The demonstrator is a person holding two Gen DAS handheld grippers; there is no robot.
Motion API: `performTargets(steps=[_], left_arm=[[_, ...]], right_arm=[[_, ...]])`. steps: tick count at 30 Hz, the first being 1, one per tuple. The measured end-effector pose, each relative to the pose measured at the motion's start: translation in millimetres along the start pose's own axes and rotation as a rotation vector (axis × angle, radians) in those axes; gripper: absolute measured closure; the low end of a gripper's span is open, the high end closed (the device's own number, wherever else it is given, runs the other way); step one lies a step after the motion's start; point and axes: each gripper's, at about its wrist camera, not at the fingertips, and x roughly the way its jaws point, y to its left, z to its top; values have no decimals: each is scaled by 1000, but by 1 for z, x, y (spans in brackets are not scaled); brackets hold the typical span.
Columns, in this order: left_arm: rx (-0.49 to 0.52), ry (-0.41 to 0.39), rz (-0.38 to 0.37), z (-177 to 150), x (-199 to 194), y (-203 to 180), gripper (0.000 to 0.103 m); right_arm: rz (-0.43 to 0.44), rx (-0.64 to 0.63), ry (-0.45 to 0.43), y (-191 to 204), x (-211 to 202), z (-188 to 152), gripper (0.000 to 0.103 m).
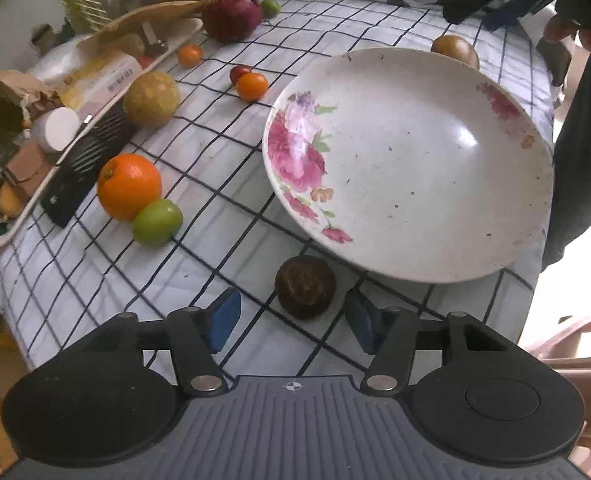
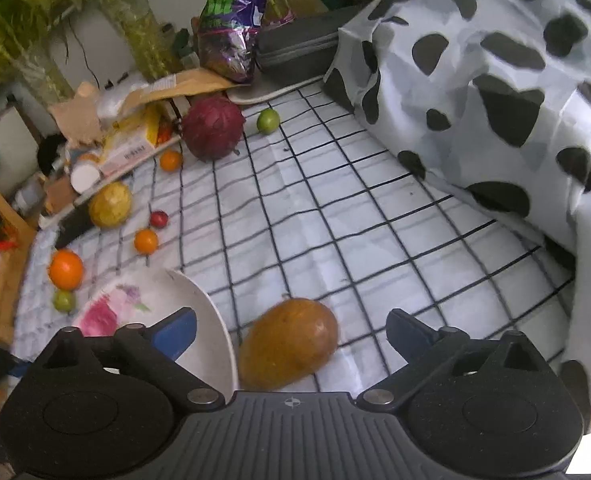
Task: Organize fruits
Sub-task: 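Grasp the dark passion fruit with the left tool while the right tool grasps the mango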
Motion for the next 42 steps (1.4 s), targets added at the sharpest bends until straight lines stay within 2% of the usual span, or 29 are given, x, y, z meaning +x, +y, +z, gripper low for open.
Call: performTargets(steps=[3,6,8,9,10,12,13,14,18,22,27,31,32,35,39,42], left_arm=[[-15,-4,-25,3,3,6,47],[-33,-12,-61,4,6,11,48],[-53,-14,-94,5,8,16,53],[-70,-15,-124,5,9,19,59],[-84,-19,-118,4,9,20,63],[-90,-23,-113,4,8,20,65],[-95,-24,-107,4,8,20,71],[-102,-24,-97,4,8,21,73],[-121,-4,-76,2,5,24,74],[-166,-5,-8,-1,-3,32,74],[-242,-66,78,-3,-25,43,74],[-297,-139,102,3,-40,42,74],[-308,-163,99,5,-44,41,74],[-331,-209,93,12,-51,37,74],[-333,-229,104,18,-55,27,74],[-336,-241,96,22,-55,22,74]], right_arm=[[49,58,33,-6,7,5,12],[70,33,46,-2,10,6,20],[72,21,40,0,9,6,25],[74,17,39,1,9,6,28],[77,17,38,1,9,6,31],[70,28,45,0,11,6,37],[66,40,48,-1,12,6,37],[66,53,48,-3,12,7,37],[82,93,53,-8,15,11,38],[100,178,61,-18,16,12,38],[23,276,107,-31,17,9,46],[95,388,150,-40,23,2,46],[79,398,154,-40,25,2,47],[59,397,153,-35,29,2,47],[25,379,165,-27,36,4,46],[-4,304,156,-16,40,8,46]])
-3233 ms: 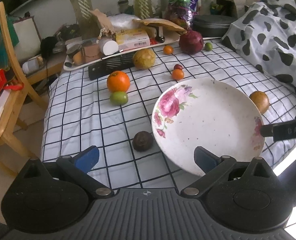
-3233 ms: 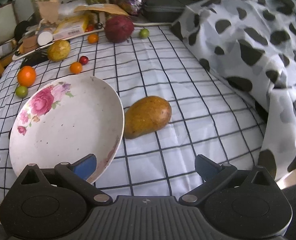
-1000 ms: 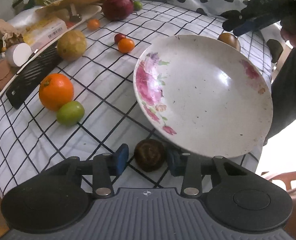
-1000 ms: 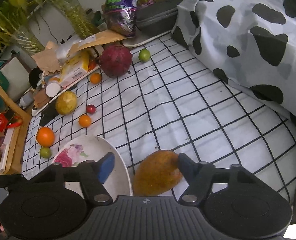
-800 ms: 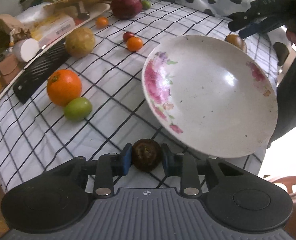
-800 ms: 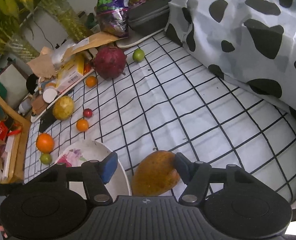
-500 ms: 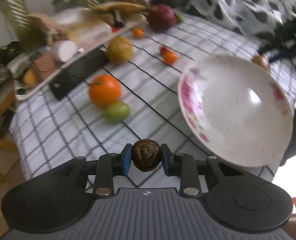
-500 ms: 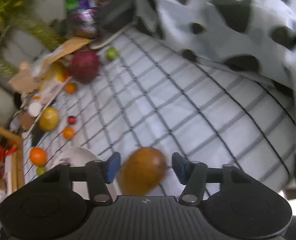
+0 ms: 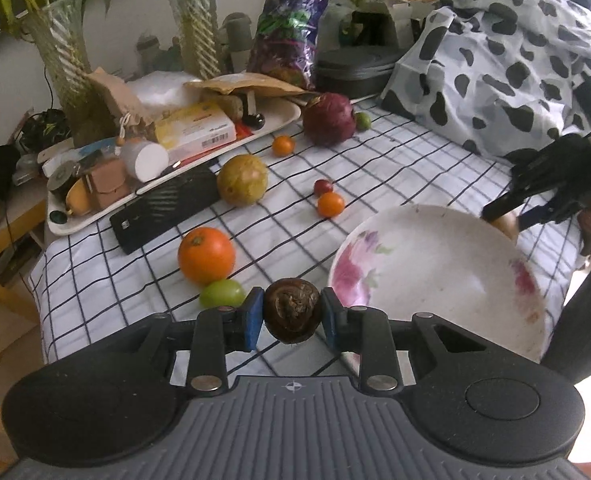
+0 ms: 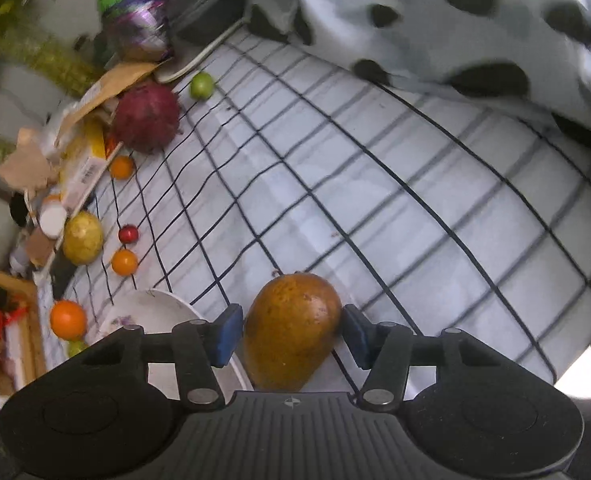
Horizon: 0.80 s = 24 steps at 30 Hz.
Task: Organize fruits
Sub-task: 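Grasp the dark passion fruit with the left tool while the right tool grasps the mango, then carry the mango onto the flowered plate with the right tool and release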
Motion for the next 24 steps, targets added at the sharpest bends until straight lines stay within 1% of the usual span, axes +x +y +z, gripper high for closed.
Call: performTargets(steps=[4,8,10,15,17,20,22,24], left_arm=[[-8,-11,-11,2,0,-5,74],[-10,-1,-23,1,2,-12,74],[-8,3,-24,-1,2,-15,74],[-8,15,-21,-3,4,-20,74],[-7,12,-21,-3,3,-22,74],[-11,6,-26,-2,2,-25,74],[-10,5,-22,-2,2,-27,74],[-7,5,-20,-2,3,-29,74]], right_arm=[[-47,-129,-27,20,7,0,48],[-123,-297,-38,40,12,-6,50],[-138,-337,-45,43,11,-9,52],[-139,-376,-48,43,8,-11,55],[-135,-400,-90,45,1,-13,55],[-144,-462,-205,53,-18,-17,55],[-109,-471,-263,54,-31,-17,55],[-39,-464,-297,53,-43,-17,55]])
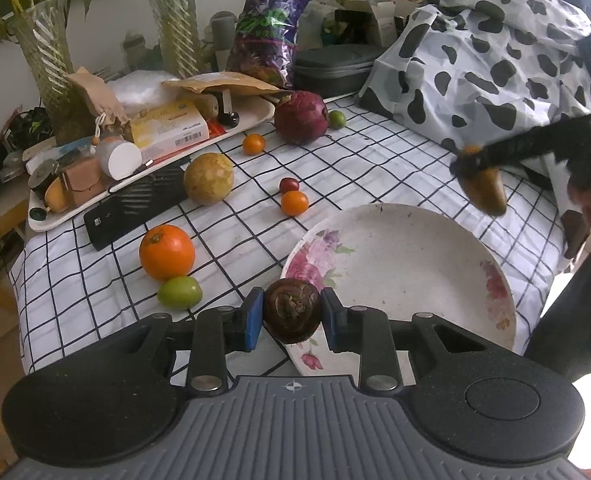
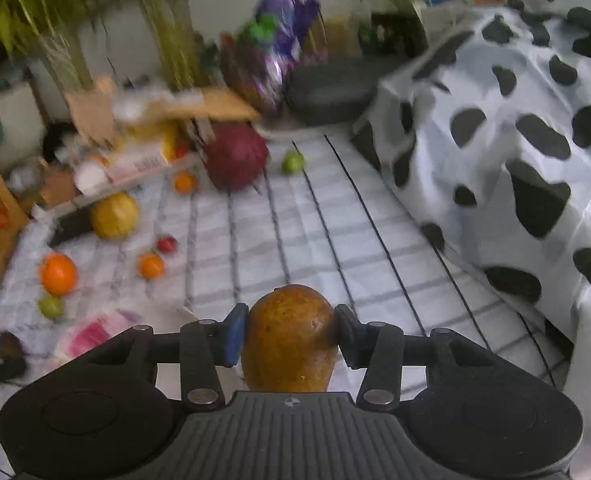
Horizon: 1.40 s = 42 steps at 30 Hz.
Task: Organize fruits
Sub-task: 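Carry the mango onto the flowered plate with the right tool and release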
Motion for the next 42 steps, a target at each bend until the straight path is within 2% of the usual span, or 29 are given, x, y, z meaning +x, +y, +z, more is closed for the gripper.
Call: performTargets(steps=[3,5,11,16,27,28,29,30,31,33,42], left_arm=[[4,-2,0,0,0,-3,74],[6,0,-2,-1,1,-5,74],[16,11,-11,-1,6,-7,74],[14,24,-28,-2,11,-9,74],[50,53,-40,3,29,-15,74],[57,54,-38,4,30,-16,74],[61,55,-36,4,31,-16,74],[61,57,-37,4,32,-17,74],[62,59,-39,5,33,-17,74],[72,62,-41,6,36,-19,74],[119,88,-53,10,55,-28,74]], right_arm=[[83,1,-52,2,-12,3,55],[130,-19,-56,9,-13,4,55],[229,-87,46,32,4,-6,55],[223,-195,90,52,15,-18,55],[177,-304,125,66,39,-21,52],[171,-305,127,66,39,-19,46],[171,-300,122,65,38,-18,36],[179,-288,98,62,35,-17,19],[192,-277,65,60,30,-15,12],[222,-268,26,55,22,-11,11],[188,-201,28,43,19,-1,4]])
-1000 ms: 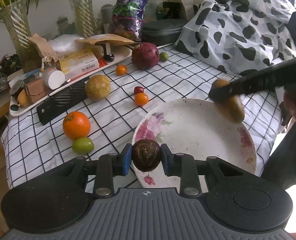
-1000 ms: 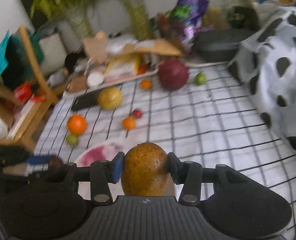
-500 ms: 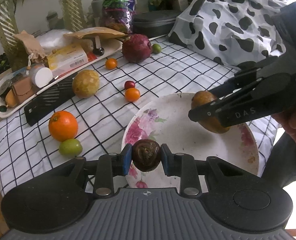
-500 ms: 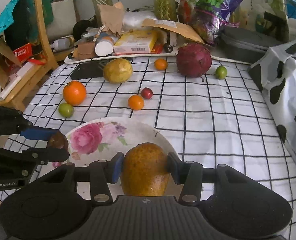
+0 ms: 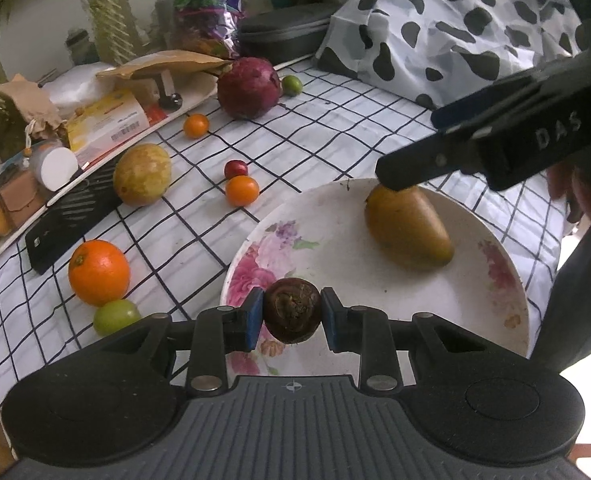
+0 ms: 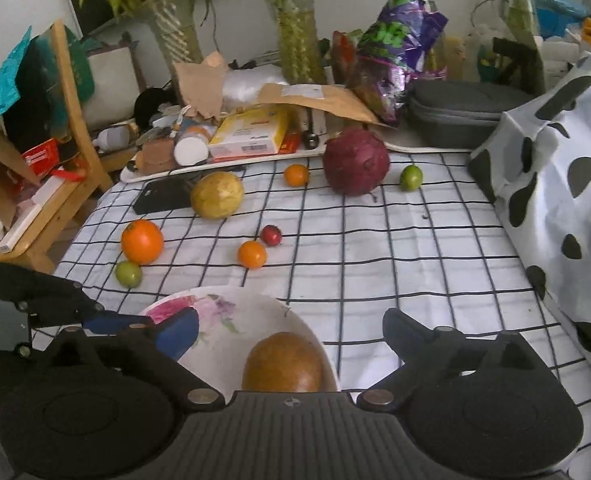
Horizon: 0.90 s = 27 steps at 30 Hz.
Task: Organize fruits
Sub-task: 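Carry the mango onto the flowered plate with the right tool and release, then lower the dark passion fruit onto the plate and open the left tool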
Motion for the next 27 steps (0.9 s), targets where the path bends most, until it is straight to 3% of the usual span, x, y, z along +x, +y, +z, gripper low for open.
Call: performTargets(steps=[7,10,12,14,16,17,27], left_arm=[[34,-19,-10,5,12,-3,73],[61,-35,19,7,18,-7,71],[78,-36,55,8,20,-10,60],[82,-44,47,8,19,-11,50],[94,-51,48,8,17,-13,33],[102,-53,62,8,15,-14,31],[75,-91,158,3,-19,-14,30]], right_arm=[[-28,28,20,-7,2,1,4],[-38,26,22,-7,2,0,4],[-57,19,27,-7,4,-1,4],[-83,7,40,-6,6,-1,4],[-91,1,44,-5,6,-2,2],[-93,2,45,-5,6,-2,2],[-75,46,40,-8,3,-6,2]])
